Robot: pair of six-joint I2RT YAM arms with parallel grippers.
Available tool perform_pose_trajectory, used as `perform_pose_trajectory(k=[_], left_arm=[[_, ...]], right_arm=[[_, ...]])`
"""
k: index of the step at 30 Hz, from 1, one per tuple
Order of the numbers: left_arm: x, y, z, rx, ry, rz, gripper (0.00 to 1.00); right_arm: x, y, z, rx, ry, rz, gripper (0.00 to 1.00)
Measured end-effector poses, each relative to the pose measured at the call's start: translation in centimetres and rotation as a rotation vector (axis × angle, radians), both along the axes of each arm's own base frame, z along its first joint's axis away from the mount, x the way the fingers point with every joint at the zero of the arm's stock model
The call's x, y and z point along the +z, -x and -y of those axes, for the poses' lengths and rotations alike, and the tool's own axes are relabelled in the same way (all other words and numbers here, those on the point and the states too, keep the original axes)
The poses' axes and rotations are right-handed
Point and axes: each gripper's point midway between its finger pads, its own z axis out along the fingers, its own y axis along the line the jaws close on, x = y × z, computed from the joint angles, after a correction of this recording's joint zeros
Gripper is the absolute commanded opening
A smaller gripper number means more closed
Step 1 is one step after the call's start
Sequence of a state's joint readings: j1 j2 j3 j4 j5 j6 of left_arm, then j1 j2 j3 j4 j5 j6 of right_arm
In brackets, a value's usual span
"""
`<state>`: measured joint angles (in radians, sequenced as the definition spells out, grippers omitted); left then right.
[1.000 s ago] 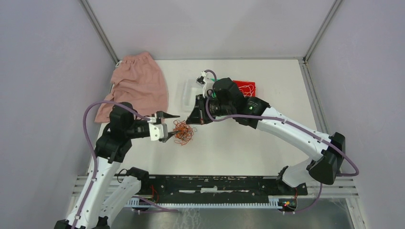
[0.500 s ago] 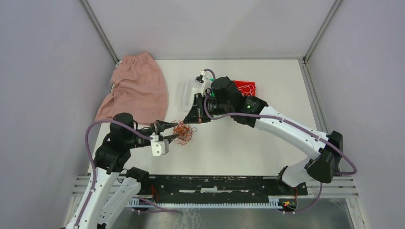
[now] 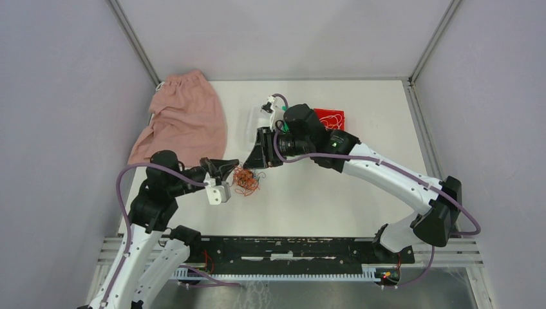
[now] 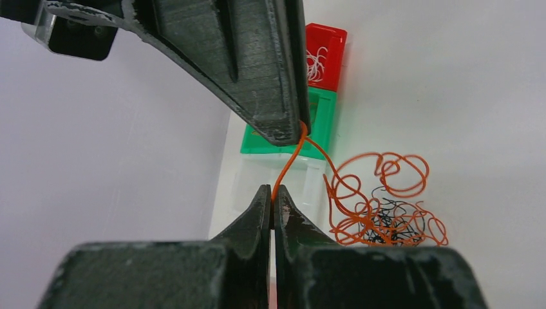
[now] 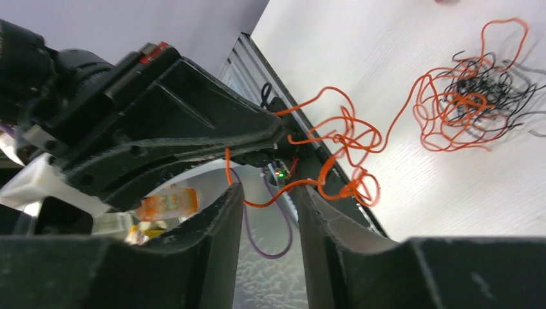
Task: Untangle the cables
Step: Untie the cable.
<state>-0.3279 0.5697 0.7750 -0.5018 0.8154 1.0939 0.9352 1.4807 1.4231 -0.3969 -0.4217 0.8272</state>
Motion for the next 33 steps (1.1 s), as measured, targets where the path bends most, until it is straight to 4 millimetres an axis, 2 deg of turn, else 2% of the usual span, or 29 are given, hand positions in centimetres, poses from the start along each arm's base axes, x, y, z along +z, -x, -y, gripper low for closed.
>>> perform_pose_trajectory(k=[2,5,11,14,18,23,26,29,33], left_arm=[[0.7,-0.2,-0.1,0.009,0.003,0.017,0.03],[2.2,-0.3,-0.2,0.021,0.012,0.053,0.03],[6.4,0.9,-0.6,0.022,0.047,0.154,0.03],[7.6,1.5,-0.7,0.013,0.060,0.186,0.03],[8.1,2.0,-0.6,-0.006,0.067,0.193,0.03],[7.8,2.3,-0.4,-0.023,0.066,0.178,0.03],[7.8,2.4,-0.4,-0.028,0.065,0.173,0.03],[8.4,2.5,-0.4,-0.028,0.068,0.183,0.03],[9.8,2.7,-0.4,-0.034,0.078,0.210,0.03]], right_arm=[[0.0,-0.2,0.1,0.008,0.002,0.024,0.53],[0.4,-0.8,0.8,0.018,0.001,0.086,0.56],[4.4,-4.6,5.1,-0.069,-0.061,0.240,0.60],[6.2,-6.0,6.0,-0.097,-0.106,0.318,0.61],[6.7,-5.3,3.9,-0.020,-0.160,0.359,0.64],[5.5,-2.0,-0.4,0.131,-0.193,0.411,0.65],[5.1,-0.5,-2.0,0.186,-0.212,0.434,0.65],[4.7,-0.3,-3.0,0.199,-0.231,0.451,0.65],[3.5,-1.1,-4.5,0.194,-0.235,0.456,0.65]])
